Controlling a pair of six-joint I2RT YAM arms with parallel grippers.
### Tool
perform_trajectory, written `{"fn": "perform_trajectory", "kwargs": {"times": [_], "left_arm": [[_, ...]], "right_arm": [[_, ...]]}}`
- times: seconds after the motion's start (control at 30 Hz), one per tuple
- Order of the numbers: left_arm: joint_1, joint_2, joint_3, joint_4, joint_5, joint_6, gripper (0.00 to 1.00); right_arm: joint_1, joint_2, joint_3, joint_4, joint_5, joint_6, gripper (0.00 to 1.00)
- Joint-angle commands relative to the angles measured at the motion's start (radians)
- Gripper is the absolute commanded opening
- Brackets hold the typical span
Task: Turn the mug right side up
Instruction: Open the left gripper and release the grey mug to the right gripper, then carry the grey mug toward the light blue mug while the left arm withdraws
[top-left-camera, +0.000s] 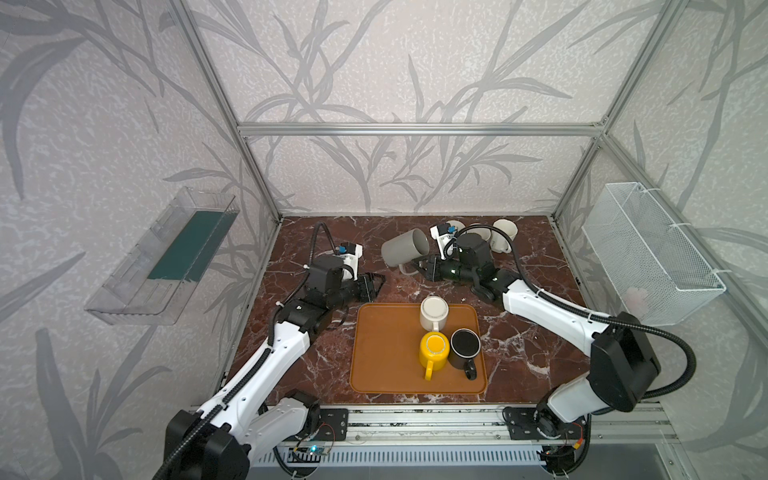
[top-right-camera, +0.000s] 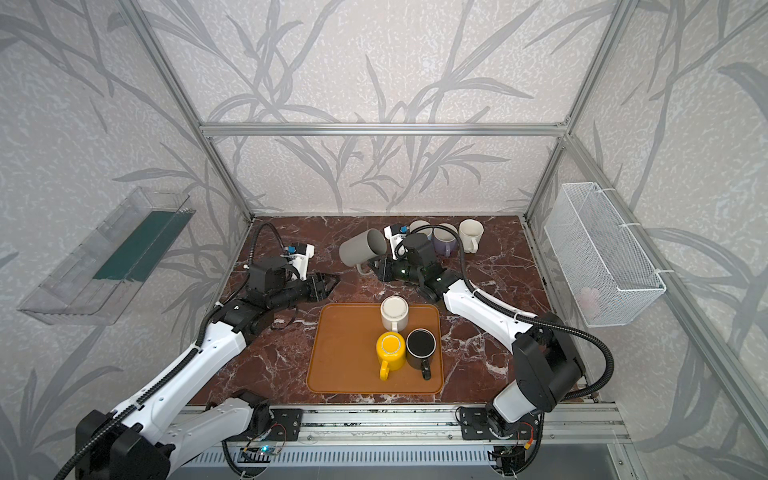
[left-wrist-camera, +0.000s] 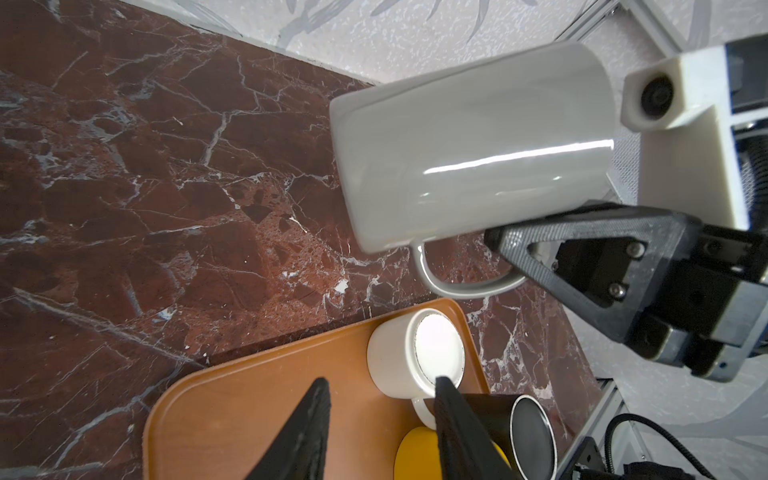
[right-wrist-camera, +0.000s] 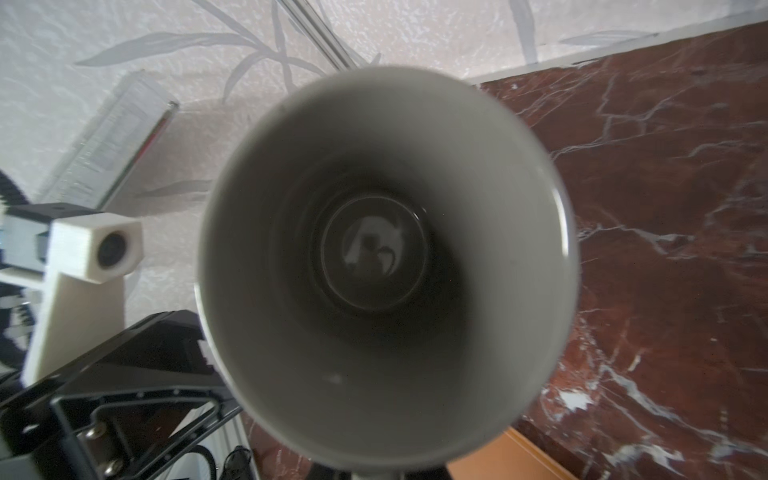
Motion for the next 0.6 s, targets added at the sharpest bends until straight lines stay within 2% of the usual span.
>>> {"fn": "perform_trajectory", "kwargs": {"times": [0.0, 0.33, 0.57], "left_arm": [[-0.034, 0.024, 0.058, -0.102, -0.122, 0.059, 0.44], [-0.106, 0.058, 0.119, -0.219, -0.306, 0.093, 0.43], [-0.145, 0.028, 0.111, -0.223, -0.326, 0.062, 0.43]], "right_arm": [[-0.004, -0.056, 0.096, -0.050, 0.096, -0.116, 0.00], [-0.003, 0.006, 0.256, -0.292, 0.315, -0.207, 0.00], [-0.002, 0.129, 0.437, -0.466, 0.461, -0.241, 0.00]]}}
